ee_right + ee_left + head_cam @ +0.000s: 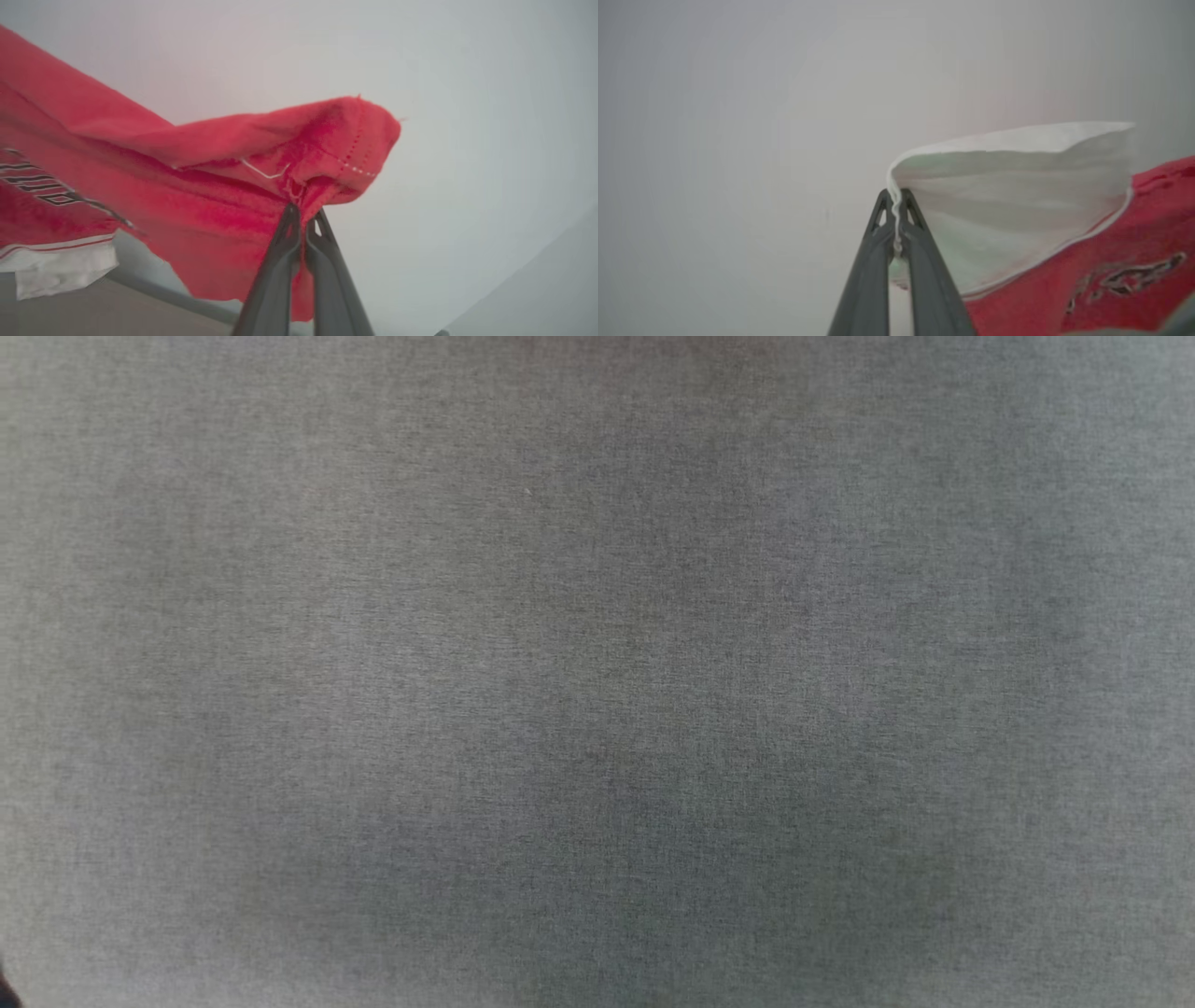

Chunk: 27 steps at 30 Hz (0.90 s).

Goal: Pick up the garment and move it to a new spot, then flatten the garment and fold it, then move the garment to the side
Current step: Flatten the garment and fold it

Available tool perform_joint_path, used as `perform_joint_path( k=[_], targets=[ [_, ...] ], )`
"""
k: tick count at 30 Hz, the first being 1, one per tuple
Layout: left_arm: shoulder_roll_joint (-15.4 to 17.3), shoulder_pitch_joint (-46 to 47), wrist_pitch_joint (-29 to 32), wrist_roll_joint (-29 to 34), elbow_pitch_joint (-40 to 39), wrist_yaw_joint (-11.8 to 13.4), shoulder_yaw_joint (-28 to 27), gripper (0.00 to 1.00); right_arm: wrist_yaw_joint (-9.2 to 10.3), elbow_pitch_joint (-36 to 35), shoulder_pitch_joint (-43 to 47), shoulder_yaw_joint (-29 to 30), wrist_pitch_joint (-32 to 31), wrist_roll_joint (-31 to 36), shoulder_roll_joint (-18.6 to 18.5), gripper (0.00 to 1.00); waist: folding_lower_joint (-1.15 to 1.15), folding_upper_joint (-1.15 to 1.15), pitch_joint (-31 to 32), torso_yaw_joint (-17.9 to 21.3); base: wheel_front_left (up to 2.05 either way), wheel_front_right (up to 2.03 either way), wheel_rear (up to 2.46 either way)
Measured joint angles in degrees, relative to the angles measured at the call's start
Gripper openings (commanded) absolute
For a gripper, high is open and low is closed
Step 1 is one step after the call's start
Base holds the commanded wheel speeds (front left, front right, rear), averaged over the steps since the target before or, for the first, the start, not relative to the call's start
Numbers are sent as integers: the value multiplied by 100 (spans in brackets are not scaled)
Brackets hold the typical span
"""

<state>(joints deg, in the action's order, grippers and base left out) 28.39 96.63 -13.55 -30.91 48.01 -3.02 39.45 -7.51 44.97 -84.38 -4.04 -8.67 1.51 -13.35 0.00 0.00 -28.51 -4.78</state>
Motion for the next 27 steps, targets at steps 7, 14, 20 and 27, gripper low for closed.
perform_joint_path(
  k=[7, 14, 20, 27],
  targets=[
    [-54, -1450, 1221, -694, 271, -405, 410, 0, 0, 381, 1028, -494, -535, -987, -116, 0, 0, 0, 200, -89, 0, 0, 0],
    [290, -2960, 2414, -1560, -487, -431, 588, 0, 0, -301, 2275, -1003, -1147, -1965, -531, 0, 0, 0, 431, -145, 0, 0, 0],
    [878, -4369, 3143, -2134, -1939, -37, 595, 0, -1, -1501, 3664, -1199, -1593, -2594, -984, 0, 0, 0, 692, -159, 0, 0, 0],
    [1750, -6191, 3711, -2577, -4297, 1172, 676, 0, 0, -3093, 5353, -1144, -2217, -2987, -1538, 0, 0, 0, 935, -114, 0, 0, 0]
  ],
)
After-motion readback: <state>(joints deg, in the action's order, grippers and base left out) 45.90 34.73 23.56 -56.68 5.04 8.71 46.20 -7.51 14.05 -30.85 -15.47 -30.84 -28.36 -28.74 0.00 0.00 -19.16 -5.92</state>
